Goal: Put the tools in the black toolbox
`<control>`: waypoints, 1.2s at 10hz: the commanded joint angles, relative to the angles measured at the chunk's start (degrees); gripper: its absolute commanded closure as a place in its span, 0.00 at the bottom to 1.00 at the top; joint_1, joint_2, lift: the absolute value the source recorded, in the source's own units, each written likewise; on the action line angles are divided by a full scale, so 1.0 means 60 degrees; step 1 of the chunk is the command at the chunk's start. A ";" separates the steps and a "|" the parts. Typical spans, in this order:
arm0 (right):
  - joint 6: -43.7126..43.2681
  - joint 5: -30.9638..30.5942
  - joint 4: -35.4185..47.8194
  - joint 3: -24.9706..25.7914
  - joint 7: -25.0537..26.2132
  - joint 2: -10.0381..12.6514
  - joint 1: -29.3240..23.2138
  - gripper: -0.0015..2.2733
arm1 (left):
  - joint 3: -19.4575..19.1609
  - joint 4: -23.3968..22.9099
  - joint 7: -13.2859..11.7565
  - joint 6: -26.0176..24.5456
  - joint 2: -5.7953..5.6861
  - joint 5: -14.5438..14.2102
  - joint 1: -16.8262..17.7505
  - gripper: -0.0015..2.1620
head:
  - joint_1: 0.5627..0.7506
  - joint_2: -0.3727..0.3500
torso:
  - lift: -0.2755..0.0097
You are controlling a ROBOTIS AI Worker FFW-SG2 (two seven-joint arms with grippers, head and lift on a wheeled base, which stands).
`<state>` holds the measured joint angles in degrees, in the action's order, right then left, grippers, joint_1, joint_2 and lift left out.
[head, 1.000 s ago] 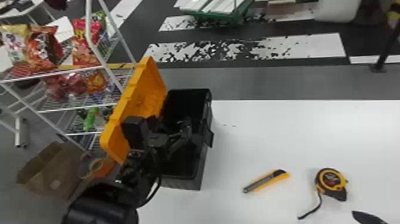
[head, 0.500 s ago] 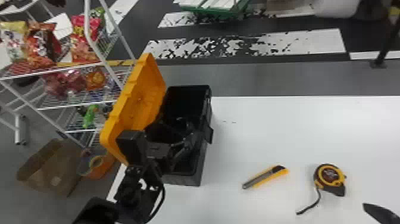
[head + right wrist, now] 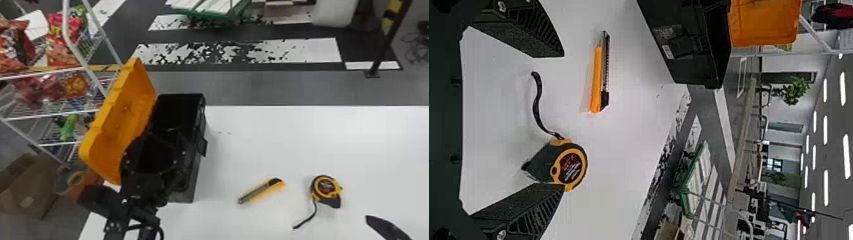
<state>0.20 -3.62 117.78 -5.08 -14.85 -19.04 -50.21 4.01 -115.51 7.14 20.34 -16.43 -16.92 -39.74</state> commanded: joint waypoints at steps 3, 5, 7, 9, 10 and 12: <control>0.2363 0.0399 0.0072 0.0026 0.0146 0.0214 0.0575 0.04 | 0.0299 0.0311 0.0143 0.1626 -0.0015 0.0110 -0.0978 0.02 | 0.70 0.73 | 0.83; 0.3037 0.0399 0.0086 0.0026 0.0366 0.0272 0.0897 0.04 | 0.0343 0.0604 0.0289 0.2681 -0.0015 0.0110 -0.1433 0.02 | 0.70 0.72 | 0.83; 0.3623 0.0399 0.0086 -0.0018 0.0512 0.0346 0.1263 0.04 | 0.0578 0.0795 0.0421 0.3619 -0.0015 0.0125 -0.1696 0.02 | 0.70 0.72 | 0.83; 0.4326 0.0399 0.0057 -0.0106 0.0673 0.0375 0.1820 0.04 | 0.0914 0.1014 0.0480 0.4087 -0.0015 0.0213 -0.1784 0.02 | 0.70 0.70 | 0.83; 0.4531 0.0297 -0.0016 -0.0194 0.0790 0.0390 0.2128 0.04 | 0.1090 0.1146 0.0480 0.4263 -0.0030 0.0272 -0.1799 0.02 | 0.70 0.68 | 0.83; 0.4971 0.0121 -0.0412 -0.0428 0.0922 0.0419 0.2802 0.04 | 0.1325 0.1351 0.0495 0.4556 -0.0015 0.0374 -0.1828 0.02 | 0.70 0.63 | 0.83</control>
<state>29.13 -2.51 116.15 -7.18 -9.36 -16.54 -34.72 11.56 -107.76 10.09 47.26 -16.58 -14.93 -50.65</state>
